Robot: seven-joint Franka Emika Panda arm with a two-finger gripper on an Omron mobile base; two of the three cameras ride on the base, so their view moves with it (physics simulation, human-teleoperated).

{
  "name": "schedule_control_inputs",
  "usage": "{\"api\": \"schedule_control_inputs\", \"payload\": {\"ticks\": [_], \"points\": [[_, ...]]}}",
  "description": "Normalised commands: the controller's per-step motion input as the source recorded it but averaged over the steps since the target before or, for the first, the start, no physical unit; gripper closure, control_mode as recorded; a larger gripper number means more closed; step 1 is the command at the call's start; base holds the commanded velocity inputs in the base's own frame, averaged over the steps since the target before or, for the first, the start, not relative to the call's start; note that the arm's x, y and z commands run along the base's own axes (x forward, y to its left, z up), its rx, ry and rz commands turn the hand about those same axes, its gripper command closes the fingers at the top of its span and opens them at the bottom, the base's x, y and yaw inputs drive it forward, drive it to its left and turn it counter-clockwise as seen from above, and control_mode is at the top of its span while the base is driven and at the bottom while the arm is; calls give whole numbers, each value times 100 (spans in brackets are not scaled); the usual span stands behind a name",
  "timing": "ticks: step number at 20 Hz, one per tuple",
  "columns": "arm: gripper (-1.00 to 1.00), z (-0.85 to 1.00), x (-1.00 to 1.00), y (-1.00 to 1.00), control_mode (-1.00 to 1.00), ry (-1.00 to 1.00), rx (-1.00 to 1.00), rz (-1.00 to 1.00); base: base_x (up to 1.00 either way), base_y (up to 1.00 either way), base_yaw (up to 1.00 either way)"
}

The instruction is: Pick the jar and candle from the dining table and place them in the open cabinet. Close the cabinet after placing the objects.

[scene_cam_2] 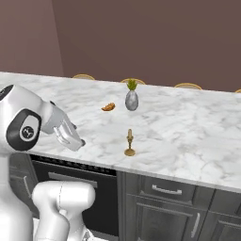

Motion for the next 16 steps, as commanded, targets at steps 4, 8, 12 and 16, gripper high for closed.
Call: {"api": "schedule_control_inputs", "payload": {"ticks": [4, 8, 12, 16], "points": [[-100, -39, 43, 0, -100, -1, -5, -3, 0, 0, 0], [-100, -47, 34, 0, -100, -6, -10, -4, 0, 0, 0], [-100, -50, 34, 0, -100, -11, -12, -1, 0, 0, 0], [-100, -39, 33, 1, -100, -15, -9, 0, 0, 0, 0]]}}
